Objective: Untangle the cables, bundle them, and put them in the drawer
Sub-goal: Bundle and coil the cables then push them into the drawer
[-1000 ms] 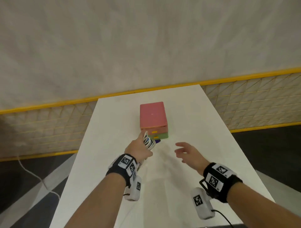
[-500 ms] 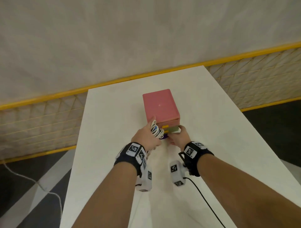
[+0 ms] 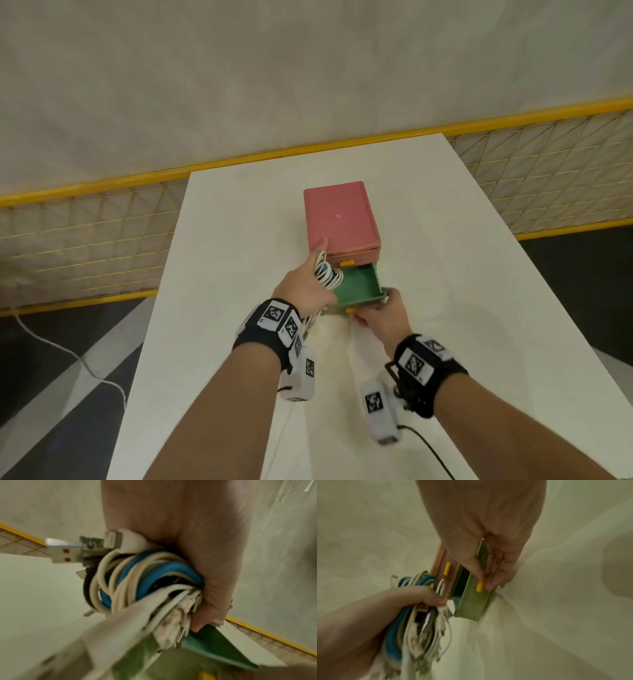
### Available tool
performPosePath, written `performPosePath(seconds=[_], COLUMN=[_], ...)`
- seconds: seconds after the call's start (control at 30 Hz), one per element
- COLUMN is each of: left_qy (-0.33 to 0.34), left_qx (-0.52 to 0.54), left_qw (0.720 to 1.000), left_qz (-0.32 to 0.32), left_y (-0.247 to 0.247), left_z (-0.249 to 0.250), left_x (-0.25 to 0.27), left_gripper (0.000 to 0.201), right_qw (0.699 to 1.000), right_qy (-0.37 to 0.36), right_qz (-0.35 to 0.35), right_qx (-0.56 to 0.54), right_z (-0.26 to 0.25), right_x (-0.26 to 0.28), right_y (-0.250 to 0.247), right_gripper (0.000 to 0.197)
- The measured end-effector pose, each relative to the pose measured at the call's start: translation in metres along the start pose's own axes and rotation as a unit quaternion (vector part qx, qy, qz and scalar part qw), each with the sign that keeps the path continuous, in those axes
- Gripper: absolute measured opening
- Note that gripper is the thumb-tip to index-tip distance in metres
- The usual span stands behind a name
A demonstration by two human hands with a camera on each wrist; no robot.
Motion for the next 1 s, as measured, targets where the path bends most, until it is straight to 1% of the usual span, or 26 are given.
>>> performPosePath(seconds=[0.07, 0.1, 0.13, 0.2, 0.23, 0.27, 0.33, 0.4, 0.5, 0.57, 0.6, 0.63, 0.67, 0.7, 0.73, 0.77, 0.83, 0.87, 0.9, 0.93, 0.97, 1.0], left_qy=[0.003, 0.007, 0.012, 0.016, 0.017, 0.016, 0.014, 0.009, -0.024, -0.053, -0.065, -0.072, -0.079, -0.083, -0.083, -0.075, -0.062, -0.050, -0.032, -0.020, 0.000, 0.011], left_qx=[0.019, 0.040, 0.065, 0.112, 0.122, 0.115, 0.066, -0.032, -0.189, -0.260, -0.284, -0.299, -0.306, -0.303, -0.297, -0.294, -0.309, -0.320, -0.319, -0.319, -0.336, -0.356], left_qw=[1.000, 0.999, 0.998, 0.992, 0.990, 0.989, 0.994, 0.997, 0.981, 0.964, 0.956, 0.951, 0.948, 0.948, 0.949, 0.949, 0.947, 0.946, 0.946, 0.944, 0.937, 0.930], left_qz=[-0.009, -0.003, 0.013, 0.056, 0.075, 0.088, 0.087, 0.070, 0.036, 0.023, 0.023, 0.027, 0.037, 0.057, 0.072, 0.085, 0.058, 0.017, -0.037, -0.082, -0.098, -0.086], left_y=[0.000, 0.000, -0.001, 0.000, 0.002, 0.004, 0.014, 0.027, 0.053, 0.066, 0.071, 0.075, 0.078, 0.080, 0.083, 0.085, 0.087, 0.086, 0.084, 0.079, 0.073, 0.069], left_z=[0.001, 0.002, 0.003, 0.007, 0.011, 0.016, 0.028, 0.038, 0.040, 0.035, 0.032, 0.030, 0.028, 0.026, 0.025, 0.023, 0.023, 0.026, 0.029, 0.033, 0.035, 0.035], left_x=[0.000, 0.001, 0.004, 0.010, 0.012, 0.013, 0.010, 0.004, -0.009, -0.022, -0.029, -0.037, -0.043, -0.047, -0.049, -0.053, -0.062, -0.062, -0.061, -0.057, -0.052, -0.047], left_gripper=[0.113, 0.111, 0.106, 0.082, 0.067, 0.055, 0.043, 0.040, 0.035, 0.034, 0.034, 0.032, 0.027, 0.021, 0.019, 0.022, 0.026, 0.027, 0.028, 0.028, 0.030, 0.034], right_qw=[0.999, 0.996, 0.988, 0.956, 0.943, 0.934, 0.927, 0.924, 0.918, 0.915, 0.907, 0.890, 0.865, 0.837, 0.818, 0.808, 0.805, 0.805, 0.802, 0.794, 0.784, 0.776], right_qy=[0.009, 0.010, 0.008, -0.034, -0.077, -0.124, -0.176, -0.185, -0.198, -0.232, -0.257, -0.285, -0.307, -0.318, -0.314, -0.304, -0.281, -0.266, -0.254, -0.247, -0.242, -0.235], right_qz=[-0.013, -0.021, -0.021, 0.014, 0.034, 0.039, 0.016, -0.012, -0.026, -0.032, -0.038, -0.047, -0.056, -0.067, -0.078, -0.086, -0.094, -0.099, -0.106, -0.114, -0.119, -0.121], right_qx=[0.039, 0.080, 0.150, 0.291, 0.321, 0.332, 0.331, 0.335, 0.342, 0.327, 0.332, 0.353, 0.393, 0.440, 0.476, 0.498, 0.514, 0.521, 0.530, 0.543, 0.559, 0.572], right_z=[0.011, 0.012, 0.010, -0.001, -0.011, -0.020, -0.030, -0.030, -0.028, -0.031, -0.034, -0.036, -0.036, -0.034, -0.031, -0.029, -0.029, -0.030, -0.032, -0.032, -0.032, -0.032], right_x=[0.011, 0.016, 0.019, 0.019, 0.018, 0.015, 0.008, 0.005, 0.012, 0.016, 0.018, 0.020, 0.021, 0.023, 0.022, 0.019, 0.014, 0.012, 0.010, 0.008, 0.007, 0.005], right_y=[-0.005, -0.008, -0.011, -0.021, -0.023, -0.022, -0.019, -0.020, -0.025, -0.026, -0.024, -0.022, -0.018, -0.014, -0.012, -0.012, -0.012, -0.011, -0.009, -0.007, -0.005, -0.003], right_gripper=[0.052, 0.053, 0.055, 0.056, 0.055, 0.053, 0.052, 0.058, 0.072, 0.084, 0.089, 0.092, 0.093, 0.093, 0.091, 0.089, 0.085, 0.084, 0.083, 0.081, 0.079, 0.078])
Point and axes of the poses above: each hand's wrist, its own x-axis away from the middle knuckle, its own y-axis out of the palm, z = x × y, the point moved 6 cm from there along -x, towards the middle knuckle, and after that the axes turned 1 degree about x, right-handed, at the moved point
